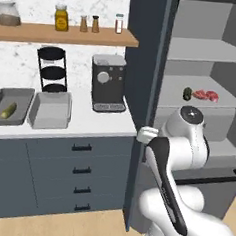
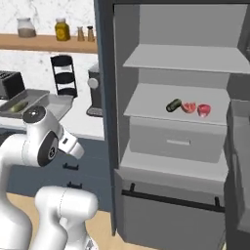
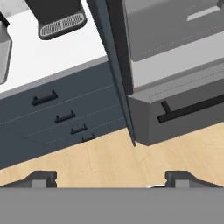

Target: Place one cucumber and one steak in each tupperware on the nearby counter, to pack two identical lunches.

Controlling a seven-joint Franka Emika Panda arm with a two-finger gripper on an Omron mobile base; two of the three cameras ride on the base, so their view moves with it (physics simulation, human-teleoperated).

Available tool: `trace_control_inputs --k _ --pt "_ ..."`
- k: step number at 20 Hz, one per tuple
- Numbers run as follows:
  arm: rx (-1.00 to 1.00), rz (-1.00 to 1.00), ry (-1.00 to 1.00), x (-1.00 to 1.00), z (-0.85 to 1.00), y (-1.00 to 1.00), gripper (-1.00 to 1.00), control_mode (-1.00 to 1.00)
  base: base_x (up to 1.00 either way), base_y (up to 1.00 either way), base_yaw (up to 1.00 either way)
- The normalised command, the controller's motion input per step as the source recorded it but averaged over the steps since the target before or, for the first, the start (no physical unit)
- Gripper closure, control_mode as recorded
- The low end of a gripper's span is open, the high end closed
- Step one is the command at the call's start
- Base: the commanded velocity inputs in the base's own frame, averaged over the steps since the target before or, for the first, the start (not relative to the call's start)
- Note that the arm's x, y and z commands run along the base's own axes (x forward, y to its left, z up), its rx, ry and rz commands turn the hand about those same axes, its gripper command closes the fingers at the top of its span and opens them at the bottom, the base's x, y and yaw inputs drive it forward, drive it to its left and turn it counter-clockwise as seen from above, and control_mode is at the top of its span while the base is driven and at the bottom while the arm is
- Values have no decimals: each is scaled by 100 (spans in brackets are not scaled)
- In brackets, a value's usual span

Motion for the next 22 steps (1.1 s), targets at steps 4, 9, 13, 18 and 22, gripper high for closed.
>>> trace_control_inputs --k 4,9,13,18,22 --pt "0 0 0 0 0 0 -100 100 62 -100 -4" --pt "0 0 0 0 0 0 -100 100 14 -55 -1" --pt "0 0 0 0 0 0 -100 100 15 -26 0" --pt "0 0 0 0 0 0 -100 100 28 -24 0" --pt "0 0 0 0 0 0 -100 100 46 -32 0"
